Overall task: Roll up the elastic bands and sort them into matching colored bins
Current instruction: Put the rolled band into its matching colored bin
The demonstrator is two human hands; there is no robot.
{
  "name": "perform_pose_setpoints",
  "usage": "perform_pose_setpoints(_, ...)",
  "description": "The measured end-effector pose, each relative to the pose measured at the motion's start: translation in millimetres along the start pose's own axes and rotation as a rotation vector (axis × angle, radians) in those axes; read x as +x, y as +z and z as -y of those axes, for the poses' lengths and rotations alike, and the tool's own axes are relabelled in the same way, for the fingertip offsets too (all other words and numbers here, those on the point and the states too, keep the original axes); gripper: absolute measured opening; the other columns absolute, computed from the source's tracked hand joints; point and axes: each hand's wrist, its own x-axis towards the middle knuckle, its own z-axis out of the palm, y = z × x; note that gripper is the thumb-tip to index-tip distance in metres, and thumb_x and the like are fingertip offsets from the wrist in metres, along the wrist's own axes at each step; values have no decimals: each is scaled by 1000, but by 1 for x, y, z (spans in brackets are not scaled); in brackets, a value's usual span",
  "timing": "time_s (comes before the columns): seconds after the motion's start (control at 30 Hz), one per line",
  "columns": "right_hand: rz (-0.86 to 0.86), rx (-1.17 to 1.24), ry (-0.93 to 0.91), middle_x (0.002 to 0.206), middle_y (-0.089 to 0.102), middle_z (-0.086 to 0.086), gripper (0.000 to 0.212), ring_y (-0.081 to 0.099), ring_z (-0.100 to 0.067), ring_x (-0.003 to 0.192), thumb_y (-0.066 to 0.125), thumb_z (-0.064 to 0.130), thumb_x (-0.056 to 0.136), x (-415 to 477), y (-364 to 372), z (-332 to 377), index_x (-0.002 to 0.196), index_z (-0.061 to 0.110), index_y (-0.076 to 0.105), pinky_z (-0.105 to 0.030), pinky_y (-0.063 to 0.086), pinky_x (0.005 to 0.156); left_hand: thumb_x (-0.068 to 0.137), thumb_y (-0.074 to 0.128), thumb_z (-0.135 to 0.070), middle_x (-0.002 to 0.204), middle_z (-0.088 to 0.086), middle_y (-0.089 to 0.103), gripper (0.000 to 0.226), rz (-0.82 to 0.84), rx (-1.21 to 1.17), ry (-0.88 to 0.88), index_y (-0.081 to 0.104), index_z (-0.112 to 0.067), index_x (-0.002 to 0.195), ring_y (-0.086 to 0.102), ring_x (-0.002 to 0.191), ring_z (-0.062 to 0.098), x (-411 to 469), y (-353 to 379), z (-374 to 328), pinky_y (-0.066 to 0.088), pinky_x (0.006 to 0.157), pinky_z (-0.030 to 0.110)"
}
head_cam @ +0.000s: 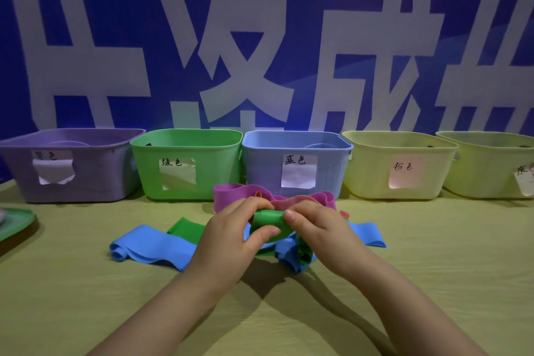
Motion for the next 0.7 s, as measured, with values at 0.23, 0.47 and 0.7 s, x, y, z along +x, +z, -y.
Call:
perform_pose_setpoints(0.23, -8, 139, -14, 94, 63, 13, 7, 57, 0, 89, 58, 38, 88, -1, 3, -5, 94, 41, 56, -23, 46, 82, 74, 46, -58, 70, -13, 61, 36, -38, -37, -37, 61, -27, 84, 54, 71, 5, 0, -1, 2, 39, 61, 20)
perform_pose_setpoints(0.47, -17, 148, -47, 89, 67, -2, 10, 61, -17, 85, 58, 32, 87, -1, 5, -3, 86, 42, 60, -32, 48, 75, 70, 47, -64, 71, -11, 61, 41, -41, -41, -76, 61, -28, 83, 55, 71, 7, -1, -1, 0, 39, 60, 19)
perform_pose_setpoints(0.7, -24, 100, -29, 86, 66, 3, 18, 60, -1, 77, 47, 23, 95, -3, 4, 6, 91, 23, 64, -24, 47, 77, 76, 49, -53, 74, -14, 61, 36, -68, 113, 28, 63, -22, 89, 50, 72, 5, -1, -6, -2, 37, 61, 20)
